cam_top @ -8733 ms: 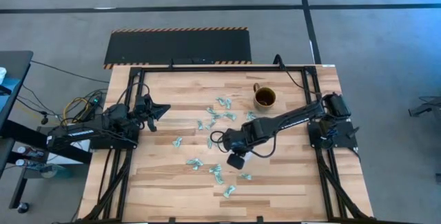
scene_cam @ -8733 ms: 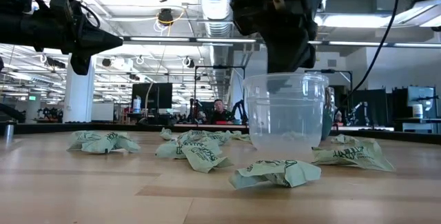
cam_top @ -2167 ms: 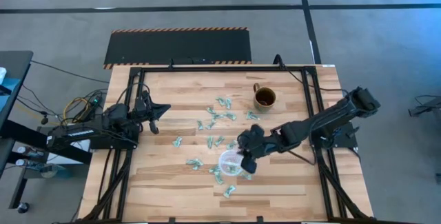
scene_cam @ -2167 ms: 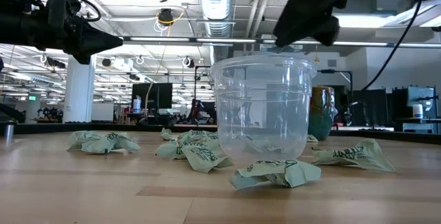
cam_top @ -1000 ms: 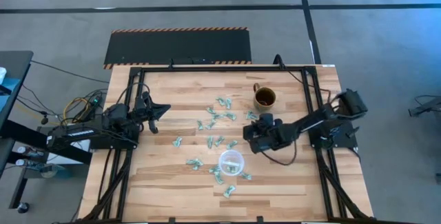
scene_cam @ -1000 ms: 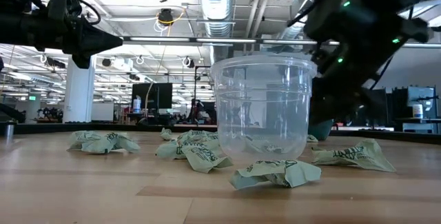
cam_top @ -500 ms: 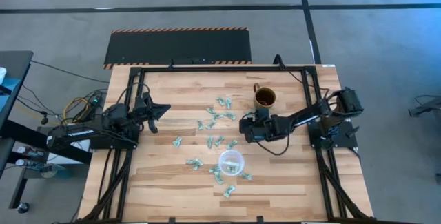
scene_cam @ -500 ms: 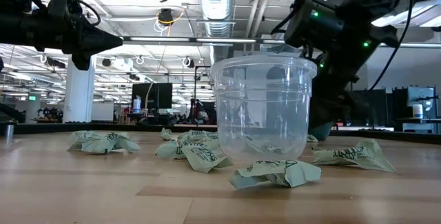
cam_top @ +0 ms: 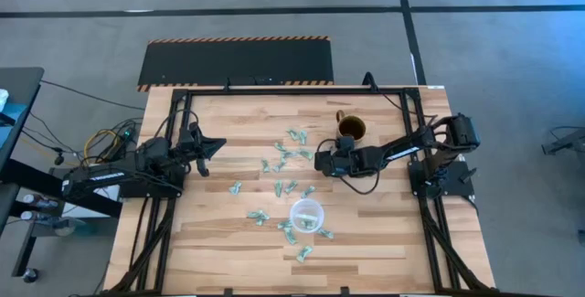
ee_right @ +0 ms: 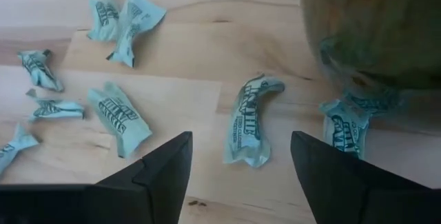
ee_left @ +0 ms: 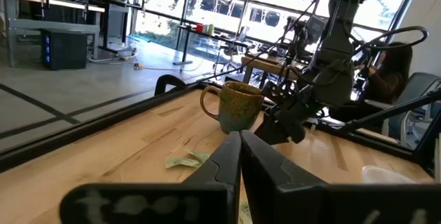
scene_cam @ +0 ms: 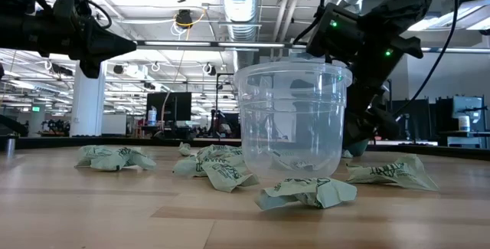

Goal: Pick and place Stevia / Truvia into bins
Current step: Put the green stevia packet into the transparent container

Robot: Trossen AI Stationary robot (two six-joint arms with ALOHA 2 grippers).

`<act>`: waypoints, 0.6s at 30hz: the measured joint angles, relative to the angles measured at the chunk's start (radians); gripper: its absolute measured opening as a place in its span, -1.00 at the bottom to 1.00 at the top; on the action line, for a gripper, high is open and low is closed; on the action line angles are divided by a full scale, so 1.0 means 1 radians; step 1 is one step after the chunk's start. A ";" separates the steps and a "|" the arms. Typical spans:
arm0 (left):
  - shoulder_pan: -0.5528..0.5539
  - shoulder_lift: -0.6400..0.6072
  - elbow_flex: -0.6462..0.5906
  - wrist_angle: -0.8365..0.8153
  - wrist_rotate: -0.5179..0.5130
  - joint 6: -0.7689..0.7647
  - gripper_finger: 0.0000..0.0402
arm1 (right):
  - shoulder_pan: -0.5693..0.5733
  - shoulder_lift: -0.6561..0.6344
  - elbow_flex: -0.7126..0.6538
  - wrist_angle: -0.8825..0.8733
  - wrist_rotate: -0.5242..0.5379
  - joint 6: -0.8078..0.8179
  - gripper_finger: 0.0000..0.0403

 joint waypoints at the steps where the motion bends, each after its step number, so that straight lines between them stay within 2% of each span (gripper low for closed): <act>1: 0.000 0.000 0.000 0.000 0.000 -0.007 -1.00 | 0.000 -0.001 0.001 -0.001 0.000 -0.002 0.15; 18: 0.000 0.000 0.000 0.002 -0.005 -0.010 -1.00 | -0.066 0.007 0.037 -0.045 -0.081 -0.102 -0.06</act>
